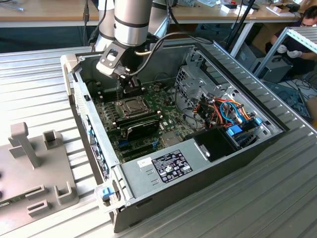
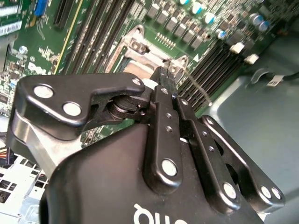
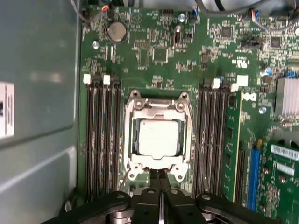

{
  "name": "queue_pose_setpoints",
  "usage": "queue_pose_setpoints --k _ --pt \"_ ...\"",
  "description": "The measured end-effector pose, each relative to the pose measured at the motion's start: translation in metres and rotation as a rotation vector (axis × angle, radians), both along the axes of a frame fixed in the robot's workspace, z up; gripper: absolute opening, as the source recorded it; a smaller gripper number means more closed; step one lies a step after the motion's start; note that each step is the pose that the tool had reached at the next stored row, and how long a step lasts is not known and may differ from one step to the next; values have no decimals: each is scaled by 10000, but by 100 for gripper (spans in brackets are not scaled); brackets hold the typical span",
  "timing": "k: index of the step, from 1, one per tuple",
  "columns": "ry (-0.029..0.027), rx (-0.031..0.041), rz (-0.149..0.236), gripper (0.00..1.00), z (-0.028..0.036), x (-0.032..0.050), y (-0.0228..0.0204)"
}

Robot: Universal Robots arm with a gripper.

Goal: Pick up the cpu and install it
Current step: 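Install the first cpu locking lever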

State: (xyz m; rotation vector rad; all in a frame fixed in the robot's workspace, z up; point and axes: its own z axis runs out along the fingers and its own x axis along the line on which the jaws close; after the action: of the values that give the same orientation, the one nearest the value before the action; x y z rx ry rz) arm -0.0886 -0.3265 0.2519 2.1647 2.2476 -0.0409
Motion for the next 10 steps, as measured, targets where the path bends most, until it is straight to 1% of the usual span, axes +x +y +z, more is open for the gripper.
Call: queue_pose_setpoints --k 2,5,10 --pt "0 -2 2 11 -3 -43 0" --pt "0 -8 0 11 -8 -130 0" --pt "0 -13 0 11 -15 -215 0"
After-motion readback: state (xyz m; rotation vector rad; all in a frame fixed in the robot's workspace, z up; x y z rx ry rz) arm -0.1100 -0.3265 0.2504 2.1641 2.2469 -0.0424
